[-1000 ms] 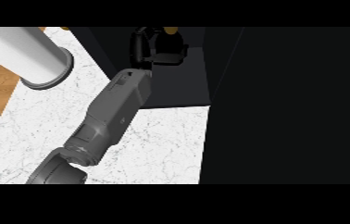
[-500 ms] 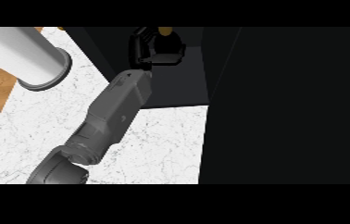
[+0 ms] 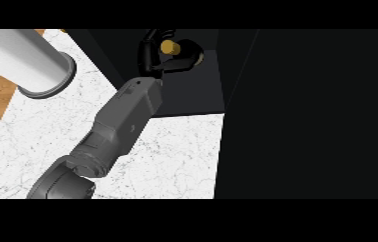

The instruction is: Pick up the wine, place it into the cabinet and close the cabinet

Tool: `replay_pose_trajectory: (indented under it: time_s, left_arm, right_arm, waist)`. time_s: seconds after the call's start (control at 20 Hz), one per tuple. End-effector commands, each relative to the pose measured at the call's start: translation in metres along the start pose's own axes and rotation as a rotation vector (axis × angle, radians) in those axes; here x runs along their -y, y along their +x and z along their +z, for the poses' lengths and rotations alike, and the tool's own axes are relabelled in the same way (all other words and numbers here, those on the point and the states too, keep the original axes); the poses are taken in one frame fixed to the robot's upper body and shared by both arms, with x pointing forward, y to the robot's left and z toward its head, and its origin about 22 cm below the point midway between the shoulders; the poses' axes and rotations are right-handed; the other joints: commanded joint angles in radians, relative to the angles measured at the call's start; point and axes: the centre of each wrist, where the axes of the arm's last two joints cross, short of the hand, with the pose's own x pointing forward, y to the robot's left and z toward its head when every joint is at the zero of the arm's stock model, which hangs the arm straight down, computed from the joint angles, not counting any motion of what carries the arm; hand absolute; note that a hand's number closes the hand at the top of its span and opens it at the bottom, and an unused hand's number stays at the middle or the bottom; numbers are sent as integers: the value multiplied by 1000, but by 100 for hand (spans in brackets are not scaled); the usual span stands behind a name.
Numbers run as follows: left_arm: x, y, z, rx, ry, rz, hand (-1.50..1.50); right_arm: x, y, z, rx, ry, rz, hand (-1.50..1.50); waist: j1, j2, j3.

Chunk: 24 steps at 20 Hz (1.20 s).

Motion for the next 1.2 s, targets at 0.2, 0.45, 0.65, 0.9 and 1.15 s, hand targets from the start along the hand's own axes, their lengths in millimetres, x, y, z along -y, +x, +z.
replay_pose_trajectory:
  time_s: [0.2,0.45,0.65,0.9,1.15]
  left_arm:
    - [-23,-11,1,-22,34,-76,-150]
    - [-8,-8,3,-33,35,-149,-150]
    - [-17,-8,0,-18,37,-181,-150]
    - [-24,-30,21,7,75,-125,-150]
    - [-35,-30,17,1,45,-118,-150]
  right_arm:
    - [0,11,2,47,9,-32,-150]
    - [3,6,1,32,4,-41,-150]
    - [-1,6,1,39,21,-31,-150]
    - [-5,4,-1,38,24,-38,-150]
    - [-10,9,9,40,26,-41,-150]
  waist:
    - [-2,8,-2]
    - [-2,6,-2]
    - [-19,13,-2]
    - [-15,15,-3]
    - [-11,7,-3]
